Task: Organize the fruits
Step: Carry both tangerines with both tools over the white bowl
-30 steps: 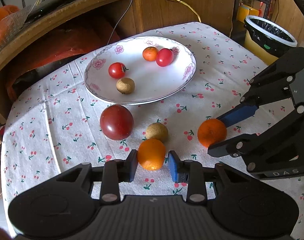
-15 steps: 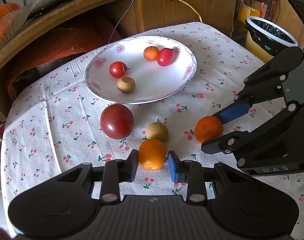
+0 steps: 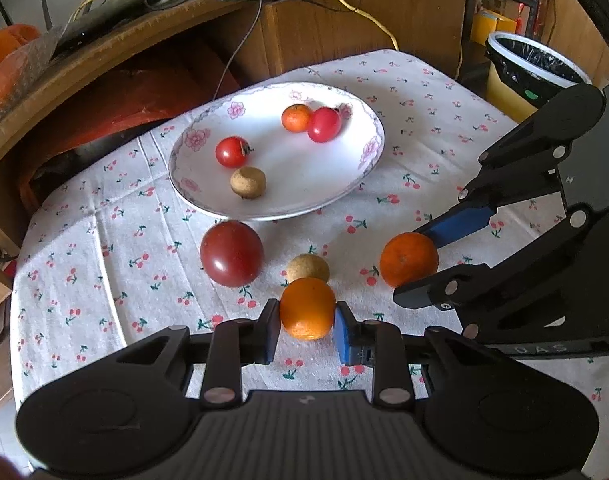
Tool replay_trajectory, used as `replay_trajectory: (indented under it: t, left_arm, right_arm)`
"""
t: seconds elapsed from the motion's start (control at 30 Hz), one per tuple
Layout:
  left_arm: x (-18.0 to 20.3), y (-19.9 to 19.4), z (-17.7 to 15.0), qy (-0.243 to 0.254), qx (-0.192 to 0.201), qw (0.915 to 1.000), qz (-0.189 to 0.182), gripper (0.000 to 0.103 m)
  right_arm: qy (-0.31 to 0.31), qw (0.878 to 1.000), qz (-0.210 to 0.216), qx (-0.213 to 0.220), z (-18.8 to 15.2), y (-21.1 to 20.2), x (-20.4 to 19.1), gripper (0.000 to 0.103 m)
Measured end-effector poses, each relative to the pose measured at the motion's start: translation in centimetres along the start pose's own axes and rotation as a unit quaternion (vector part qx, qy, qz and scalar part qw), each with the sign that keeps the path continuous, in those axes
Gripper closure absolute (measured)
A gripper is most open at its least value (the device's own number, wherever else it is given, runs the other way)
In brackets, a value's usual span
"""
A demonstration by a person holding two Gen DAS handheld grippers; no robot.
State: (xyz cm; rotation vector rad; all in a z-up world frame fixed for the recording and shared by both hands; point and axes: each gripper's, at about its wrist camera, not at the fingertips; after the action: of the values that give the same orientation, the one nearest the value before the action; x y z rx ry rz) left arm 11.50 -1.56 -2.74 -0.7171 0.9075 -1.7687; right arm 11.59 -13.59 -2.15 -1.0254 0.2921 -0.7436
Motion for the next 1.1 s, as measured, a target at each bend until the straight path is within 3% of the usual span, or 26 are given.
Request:
replay_trajectory:
  t: [0.7,1.1]
  left_arm:
    - [-0.3,0.2,5.0,-0.018,0.04,0.9988,0.023,0.068]
    - [-0.6,2.3,6.7,-0.039,0.033,0.9983,0.027,0.068]
  right_arm:
    - [0.017,0.998,-0.061,0.03,2.3,-0.8,3.4,0.075]
    - [0.033,0.996,-0.076,0.029,2.5,0.5,5.5,0.075]
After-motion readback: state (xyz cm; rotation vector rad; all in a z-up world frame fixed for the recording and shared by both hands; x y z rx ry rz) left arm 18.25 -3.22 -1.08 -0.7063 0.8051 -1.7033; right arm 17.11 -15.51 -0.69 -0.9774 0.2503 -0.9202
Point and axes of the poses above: each gripper's, at about its wrist camera, not at the fingertips, and y roughly the way its jaws point, x to its right, z to its top, and after that the axes turned 13 degrees about -y, right-handed
